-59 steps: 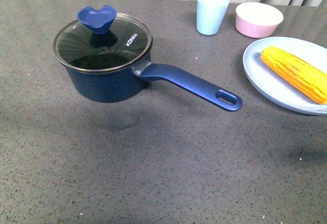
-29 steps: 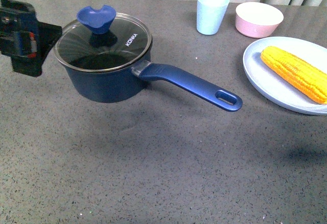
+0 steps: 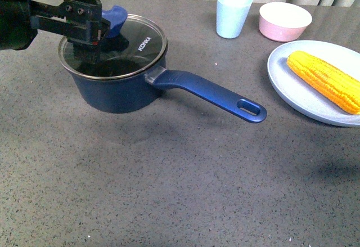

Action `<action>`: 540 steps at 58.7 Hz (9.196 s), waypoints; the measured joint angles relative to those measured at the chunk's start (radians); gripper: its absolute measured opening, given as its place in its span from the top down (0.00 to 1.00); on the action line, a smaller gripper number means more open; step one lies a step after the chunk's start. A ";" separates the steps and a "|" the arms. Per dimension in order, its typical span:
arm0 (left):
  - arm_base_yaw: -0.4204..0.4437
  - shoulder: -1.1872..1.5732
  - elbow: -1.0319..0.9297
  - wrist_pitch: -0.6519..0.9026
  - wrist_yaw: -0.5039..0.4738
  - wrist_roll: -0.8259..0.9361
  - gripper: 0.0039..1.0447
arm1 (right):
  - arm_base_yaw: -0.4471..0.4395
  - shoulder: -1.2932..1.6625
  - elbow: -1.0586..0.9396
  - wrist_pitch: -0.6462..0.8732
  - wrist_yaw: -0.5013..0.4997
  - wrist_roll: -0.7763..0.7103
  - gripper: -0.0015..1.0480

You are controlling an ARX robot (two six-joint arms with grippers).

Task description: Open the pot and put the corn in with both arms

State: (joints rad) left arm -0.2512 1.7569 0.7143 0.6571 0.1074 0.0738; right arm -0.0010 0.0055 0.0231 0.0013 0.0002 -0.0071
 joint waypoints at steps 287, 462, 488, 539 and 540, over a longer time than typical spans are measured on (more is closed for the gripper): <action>0.376 0.354 0.003 0.249 -0.034 -0.052 0.09 | 0.000 0.000 0.000 0.000 0.000 0.000 0.09; 0.253 -1.741 -0.700 -0.657 -0.108 -0.082 0.99 | 0.000 0.000 0.000 -0.001 0.000 0.000 0.09; 0.253 -1.742 -0.700 -0.657 -0.108 -0.082 0.62 | 0.000 -0.001 0.000 -0.001 0.000 0.000 0.09; 0.253 -1.742 -0.700 -0.657 -0.108 -0.079 0.08 | -0.177 1.643 0.757 0.181 -0.273 -0.447 0.09; 0.253 -1.742 -0.700 -0.657 -0.108 -0.079 0.08 | -0.168 1.678 0.778 0.182 -0.266 -0.456 0.09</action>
State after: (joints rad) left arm 0.0017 0.0151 0.0147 -0.0002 -0.0002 -0.0055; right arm -0.1688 1.6833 0.8009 0.1837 -0.2653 -0.4629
